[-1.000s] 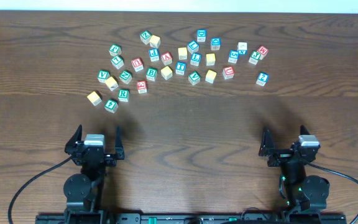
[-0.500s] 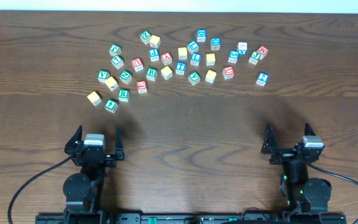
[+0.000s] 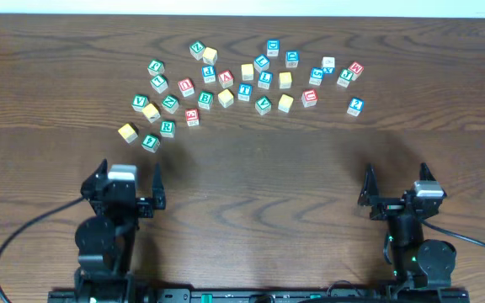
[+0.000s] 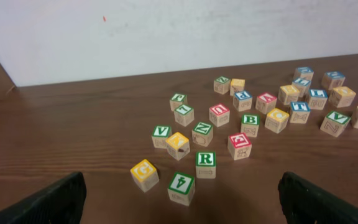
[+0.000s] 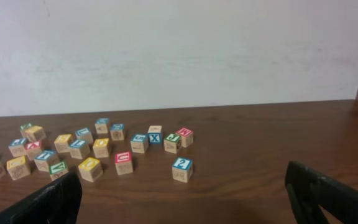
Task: Spell out ROBOT
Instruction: 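Raise both arms and move the grippers over the block pile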
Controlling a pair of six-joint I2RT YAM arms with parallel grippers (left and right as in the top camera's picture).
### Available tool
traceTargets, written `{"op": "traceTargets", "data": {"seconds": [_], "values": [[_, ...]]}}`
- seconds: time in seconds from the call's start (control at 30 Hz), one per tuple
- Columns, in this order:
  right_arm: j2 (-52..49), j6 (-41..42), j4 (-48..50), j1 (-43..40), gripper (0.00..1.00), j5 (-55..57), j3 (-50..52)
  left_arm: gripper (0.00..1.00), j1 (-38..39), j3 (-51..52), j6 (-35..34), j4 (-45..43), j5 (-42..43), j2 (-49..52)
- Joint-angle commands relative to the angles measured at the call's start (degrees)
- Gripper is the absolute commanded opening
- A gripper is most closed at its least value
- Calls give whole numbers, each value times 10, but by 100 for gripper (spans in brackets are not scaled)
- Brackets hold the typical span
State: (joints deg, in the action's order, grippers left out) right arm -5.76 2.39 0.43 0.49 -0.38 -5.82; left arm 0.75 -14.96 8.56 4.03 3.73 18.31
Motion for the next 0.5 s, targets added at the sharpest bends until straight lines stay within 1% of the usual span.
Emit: {"op": "traceTargets", "data": {"seconds": [0.0, 0.1, 0.27, 0.47], "values": [[-42, -8, 0, -5, 99, 5, -48, 97, -1, -56, -9, -2, 3, 59], [-92, -8, 0, -5, 99, 4, -86, 97, -1, -100, -9, 0, 4, 113], [-175, -8, -21, -5, 99, -3, -155, 97, -1, -165, -9, 21, 44, 184], [-272, -8, -90, -5, 99, -18, -251, 97, -1, -251, -9, 96, 49, 257]]}}
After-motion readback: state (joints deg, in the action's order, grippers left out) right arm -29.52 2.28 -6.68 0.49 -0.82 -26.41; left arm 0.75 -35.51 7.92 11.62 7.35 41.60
